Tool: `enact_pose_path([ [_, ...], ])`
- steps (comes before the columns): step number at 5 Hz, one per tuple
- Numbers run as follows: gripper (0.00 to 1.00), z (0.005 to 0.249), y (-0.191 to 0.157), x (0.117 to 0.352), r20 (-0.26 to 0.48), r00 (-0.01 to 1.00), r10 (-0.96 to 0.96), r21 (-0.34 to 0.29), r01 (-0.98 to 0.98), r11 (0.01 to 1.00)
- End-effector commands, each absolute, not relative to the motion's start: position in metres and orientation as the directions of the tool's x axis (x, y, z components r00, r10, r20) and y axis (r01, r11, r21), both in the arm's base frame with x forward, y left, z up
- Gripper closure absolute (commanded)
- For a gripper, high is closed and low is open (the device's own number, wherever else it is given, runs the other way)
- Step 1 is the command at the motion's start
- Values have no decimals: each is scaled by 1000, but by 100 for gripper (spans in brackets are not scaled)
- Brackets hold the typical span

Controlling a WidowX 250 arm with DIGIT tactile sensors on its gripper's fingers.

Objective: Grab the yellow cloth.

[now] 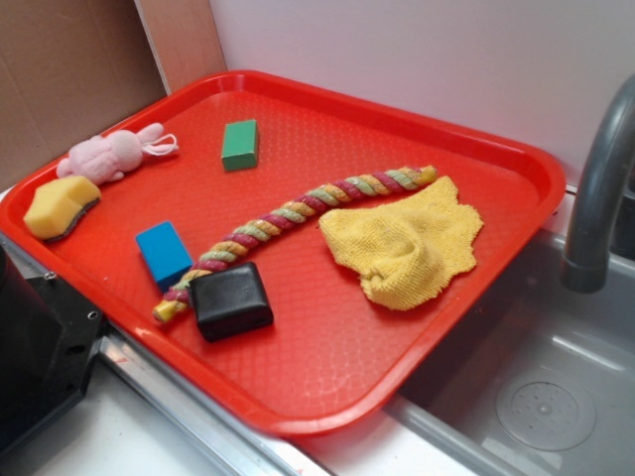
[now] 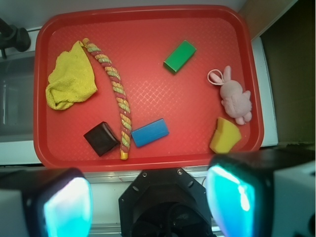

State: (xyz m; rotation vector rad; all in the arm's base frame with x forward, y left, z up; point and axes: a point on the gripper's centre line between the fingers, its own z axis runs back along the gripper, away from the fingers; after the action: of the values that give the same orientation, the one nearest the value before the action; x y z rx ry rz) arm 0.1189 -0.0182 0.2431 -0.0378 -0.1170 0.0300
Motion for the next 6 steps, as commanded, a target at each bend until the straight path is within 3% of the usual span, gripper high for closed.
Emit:
enact_pose_path([
  [1, 0, 243, -18, 119, 116, 993, 32, -39, -28, 999],
  [2, 0, 206, -56, 169, 44, 973, -229, 73, 225, 972],
  [3, 0, 177, -111, 209, 65, 885, -462, 71, 457, 887],
  [5, 0, 131, -172, 226, 119, 613, -781, 66, 780, 622],
  [6, 0, 110, -187, 231, 114, 564, -818, 64, 818, 572],
])
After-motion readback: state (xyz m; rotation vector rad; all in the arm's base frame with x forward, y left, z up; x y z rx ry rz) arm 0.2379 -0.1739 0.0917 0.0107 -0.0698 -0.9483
